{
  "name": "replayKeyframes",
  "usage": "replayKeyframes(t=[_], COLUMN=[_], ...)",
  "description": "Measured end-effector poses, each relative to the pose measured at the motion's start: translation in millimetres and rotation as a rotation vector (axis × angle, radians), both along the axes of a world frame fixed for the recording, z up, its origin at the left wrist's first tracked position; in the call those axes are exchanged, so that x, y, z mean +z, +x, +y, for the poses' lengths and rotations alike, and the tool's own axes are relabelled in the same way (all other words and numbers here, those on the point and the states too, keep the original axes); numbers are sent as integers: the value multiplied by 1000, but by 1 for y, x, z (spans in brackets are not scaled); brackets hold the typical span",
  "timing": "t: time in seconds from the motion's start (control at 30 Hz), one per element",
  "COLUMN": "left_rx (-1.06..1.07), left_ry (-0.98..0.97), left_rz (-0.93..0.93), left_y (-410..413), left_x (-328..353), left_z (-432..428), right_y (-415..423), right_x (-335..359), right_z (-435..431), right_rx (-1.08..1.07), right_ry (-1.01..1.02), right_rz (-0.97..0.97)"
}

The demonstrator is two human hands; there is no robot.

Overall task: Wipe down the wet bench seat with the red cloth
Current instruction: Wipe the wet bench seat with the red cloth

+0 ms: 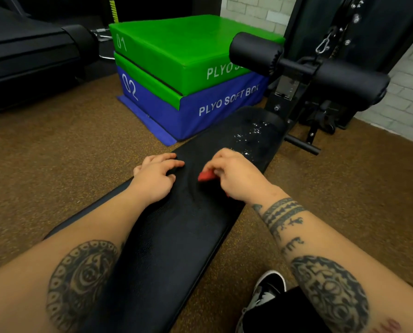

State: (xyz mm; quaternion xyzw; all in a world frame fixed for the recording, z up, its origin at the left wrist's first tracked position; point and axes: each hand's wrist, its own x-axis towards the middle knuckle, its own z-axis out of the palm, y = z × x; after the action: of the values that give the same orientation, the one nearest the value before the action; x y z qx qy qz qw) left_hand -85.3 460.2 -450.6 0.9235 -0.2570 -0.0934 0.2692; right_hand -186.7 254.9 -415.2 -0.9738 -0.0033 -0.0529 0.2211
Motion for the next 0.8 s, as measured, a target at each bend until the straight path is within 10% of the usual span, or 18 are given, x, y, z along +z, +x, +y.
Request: replayKeyframes(t=[0.13, 0.47, 0.8], left_rx=[-3, 14, 6], left_ry=[4, -54, 88], left_rz=[-15, -1, -105], left_y=[1, 1, -16], left_x=[-1, 0, 5], left_z=[0, 2, -3], right_y=[21, -10, -69], right_x=[-28, -24, 1], right_z=[37, 25, 8], right_rx=[-221, 339, 414], right_ry=[-100, 56, 155], right_rz=[-104, -30, 301])
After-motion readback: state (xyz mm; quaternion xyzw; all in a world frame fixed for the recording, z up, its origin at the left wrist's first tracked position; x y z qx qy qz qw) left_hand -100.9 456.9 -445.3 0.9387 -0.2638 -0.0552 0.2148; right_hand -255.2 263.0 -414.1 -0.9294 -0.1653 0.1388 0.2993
